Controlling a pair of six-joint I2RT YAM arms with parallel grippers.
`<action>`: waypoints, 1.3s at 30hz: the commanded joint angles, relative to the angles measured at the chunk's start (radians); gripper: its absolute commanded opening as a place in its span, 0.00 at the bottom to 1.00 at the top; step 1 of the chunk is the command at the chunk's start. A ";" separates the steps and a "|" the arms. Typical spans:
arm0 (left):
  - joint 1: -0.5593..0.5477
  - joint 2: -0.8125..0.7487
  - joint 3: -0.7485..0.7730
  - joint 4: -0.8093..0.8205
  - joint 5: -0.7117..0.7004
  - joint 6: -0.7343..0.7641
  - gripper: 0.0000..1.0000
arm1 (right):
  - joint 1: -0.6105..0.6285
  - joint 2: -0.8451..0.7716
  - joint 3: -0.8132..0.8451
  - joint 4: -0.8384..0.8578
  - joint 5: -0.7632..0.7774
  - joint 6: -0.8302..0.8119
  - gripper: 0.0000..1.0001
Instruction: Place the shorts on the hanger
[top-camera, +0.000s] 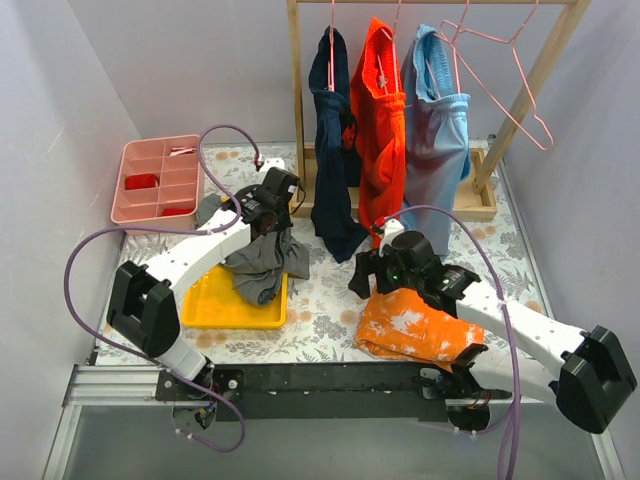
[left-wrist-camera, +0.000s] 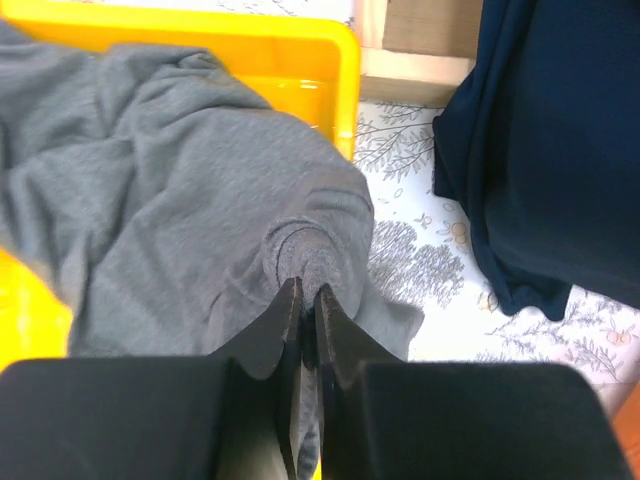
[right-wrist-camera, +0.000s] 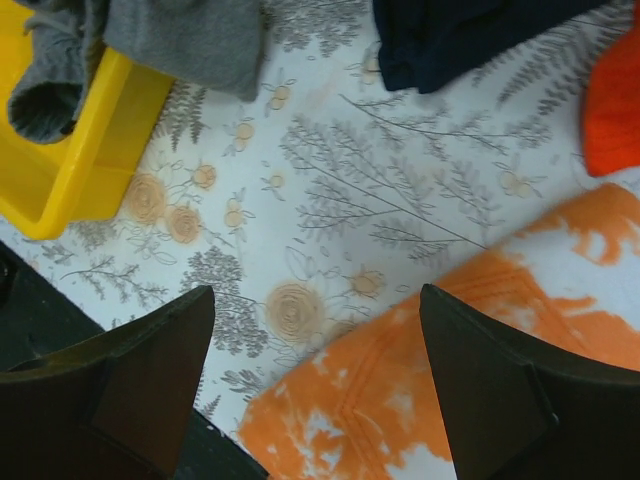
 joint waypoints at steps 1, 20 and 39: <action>0.012 -0.165 -0.001 -0.076 -0.055 0.000 0.00 | 0.131 0.109 0.130 0.136 0.025 0.034 0.90; 0.024 -0.446 0.144 -0.185 -0.085 0.061 0.00 | 0.423 0.651 0.526 0.394 0.241 0.136 0.76; 0.024 -0.581 0.153 -0.169 -0.004 0.093 0.00 | 0.421 0.521 0.793 -0.012 0.631 -0.072 0.01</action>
